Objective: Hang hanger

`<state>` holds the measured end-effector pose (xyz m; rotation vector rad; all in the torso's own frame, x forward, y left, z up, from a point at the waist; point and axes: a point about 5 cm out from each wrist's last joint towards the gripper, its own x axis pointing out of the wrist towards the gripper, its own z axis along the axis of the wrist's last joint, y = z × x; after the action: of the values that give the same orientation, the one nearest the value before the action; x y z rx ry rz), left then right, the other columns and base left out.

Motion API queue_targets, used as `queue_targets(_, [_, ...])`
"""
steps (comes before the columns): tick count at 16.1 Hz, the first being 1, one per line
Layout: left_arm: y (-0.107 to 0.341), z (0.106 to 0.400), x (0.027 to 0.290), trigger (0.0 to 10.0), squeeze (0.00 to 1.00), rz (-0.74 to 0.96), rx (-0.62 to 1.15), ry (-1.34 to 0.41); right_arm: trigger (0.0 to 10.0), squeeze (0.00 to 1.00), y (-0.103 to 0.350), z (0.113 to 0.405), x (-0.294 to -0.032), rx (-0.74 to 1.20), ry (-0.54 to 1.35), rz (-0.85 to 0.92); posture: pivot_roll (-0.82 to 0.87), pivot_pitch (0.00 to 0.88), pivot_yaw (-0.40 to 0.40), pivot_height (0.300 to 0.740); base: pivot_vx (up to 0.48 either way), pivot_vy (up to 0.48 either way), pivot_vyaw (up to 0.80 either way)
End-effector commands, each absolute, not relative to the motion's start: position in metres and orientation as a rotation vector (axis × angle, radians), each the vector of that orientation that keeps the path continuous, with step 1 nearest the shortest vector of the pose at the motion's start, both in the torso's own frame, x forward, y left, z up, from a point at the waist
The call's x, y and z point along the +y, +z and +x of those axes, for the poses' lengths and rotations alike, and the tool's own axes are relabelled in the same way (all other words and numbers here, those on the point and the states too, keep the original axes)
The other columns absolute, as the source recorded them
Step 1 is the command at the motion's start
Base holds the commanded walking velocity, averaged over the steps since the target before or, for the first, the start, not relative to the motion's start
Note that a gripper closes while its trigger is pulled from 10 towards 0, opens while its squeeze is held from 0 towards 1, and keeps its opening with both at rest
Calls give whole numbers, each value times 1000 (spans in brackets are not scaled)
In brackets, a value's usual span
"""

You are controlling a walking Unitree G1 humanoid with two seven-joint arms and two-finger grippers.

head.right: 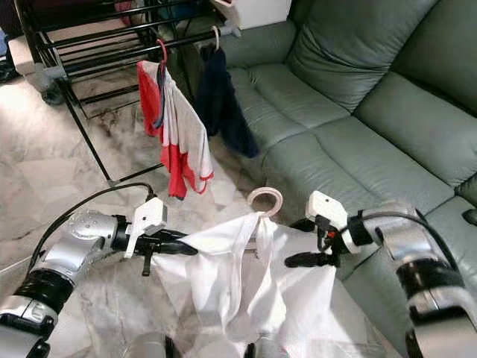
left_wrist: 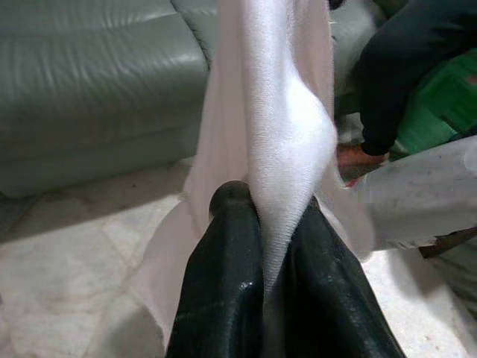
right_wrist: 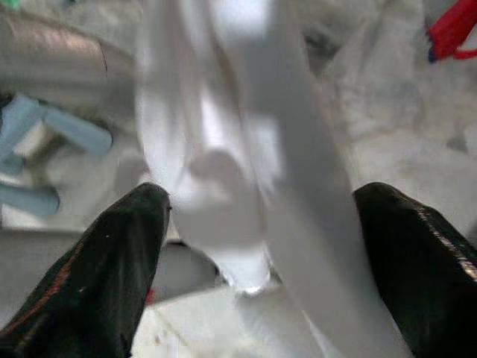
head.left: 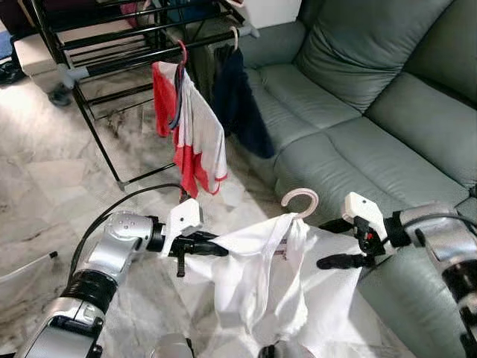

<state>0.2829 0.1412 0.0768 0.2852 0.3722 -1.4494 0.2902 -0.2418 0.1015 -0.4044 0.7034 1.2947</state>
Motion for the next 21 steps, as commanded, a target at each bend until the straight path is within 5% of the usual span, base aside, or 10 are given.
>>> queue_targets(1, [86, 284, 136, 0, 0, 268, 313, -1471, 0, 0, 101, 291, -240, 723, 1334, -450, -28, 26, -40, 740, 0, 0, 0])
queue_targets(21, [87, 284, 135, 0, 0, 255, 322, -1471, 0, 0, 96, 295, -242, 761, 1349, -507, -24, 23, -43, 740, 0, 0, 0])
